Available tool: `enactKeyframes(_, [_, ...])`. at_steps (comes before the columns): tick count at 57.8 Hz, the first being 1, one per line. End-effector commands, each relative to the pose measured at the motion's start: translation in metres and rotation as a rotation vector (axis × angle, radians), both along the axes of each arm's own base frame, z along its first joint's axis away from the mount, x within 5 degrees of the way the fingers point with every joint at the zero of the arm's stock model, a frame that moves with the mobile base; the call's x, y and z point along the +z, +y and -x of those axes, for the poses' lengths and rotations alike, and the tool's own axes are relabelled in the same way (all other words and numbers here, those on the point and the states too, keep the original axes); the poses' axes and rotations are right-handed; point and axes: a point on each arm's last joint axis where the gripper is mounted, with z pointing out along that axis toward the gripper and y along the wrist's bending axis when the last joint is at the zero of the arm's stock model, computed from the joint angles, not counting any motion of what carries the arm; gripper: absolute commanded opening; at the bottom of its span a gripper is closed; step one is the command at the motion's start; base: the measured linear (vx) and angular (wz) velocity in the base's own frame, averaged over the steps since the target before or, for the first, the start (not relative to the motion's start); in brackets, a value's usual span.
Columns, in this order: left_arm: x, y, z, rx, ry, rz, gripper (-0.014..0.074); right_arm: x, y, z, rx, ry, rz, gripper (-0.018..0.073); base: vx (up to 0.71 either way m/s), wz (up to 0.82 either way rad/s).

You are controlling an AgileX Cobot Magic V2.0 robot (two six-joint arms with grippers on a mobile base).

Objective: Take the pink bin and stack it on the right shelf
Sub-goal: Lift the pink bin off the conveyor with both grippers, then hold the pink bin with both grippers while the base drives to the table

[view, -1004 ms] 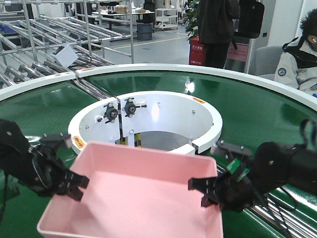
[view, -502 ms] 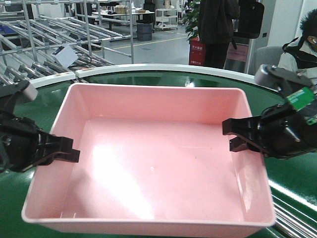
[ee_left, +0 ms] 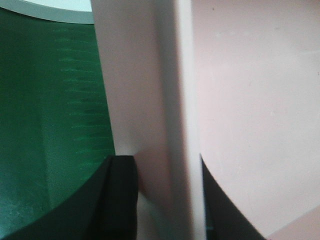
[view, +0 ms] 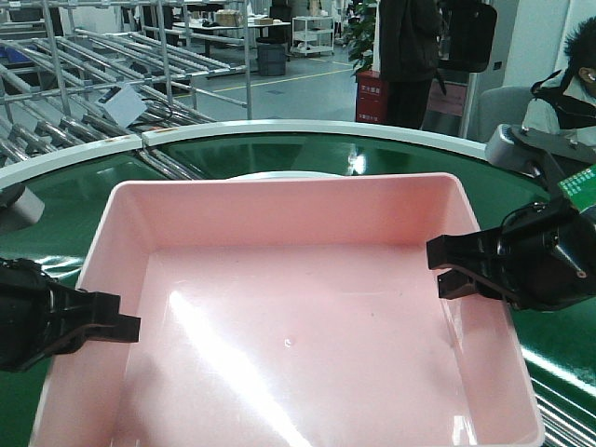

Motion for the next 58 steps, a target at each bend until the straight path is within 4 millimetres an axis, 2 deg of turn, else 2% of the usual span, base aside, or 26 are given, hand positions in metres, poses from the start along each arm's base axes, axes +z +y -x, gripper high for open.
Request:
enactKeyframes(1, [0.0227,-0.0049,0.0098,-0.015,-0.068,0.096,-0.0001,0.0289,-0.0009,0.0052,-0.017,-0.157,-0.086,-0.0008,0.0,0.0])
enactKeyframes(58, [0.0217,-0.0051,0.0087,-0.015,-0.064,0.095,-0.0001,0.0287,-0.0009,0.0054,-0.016,-0.154,-0.086,-0.0008,-0.03,0.01])
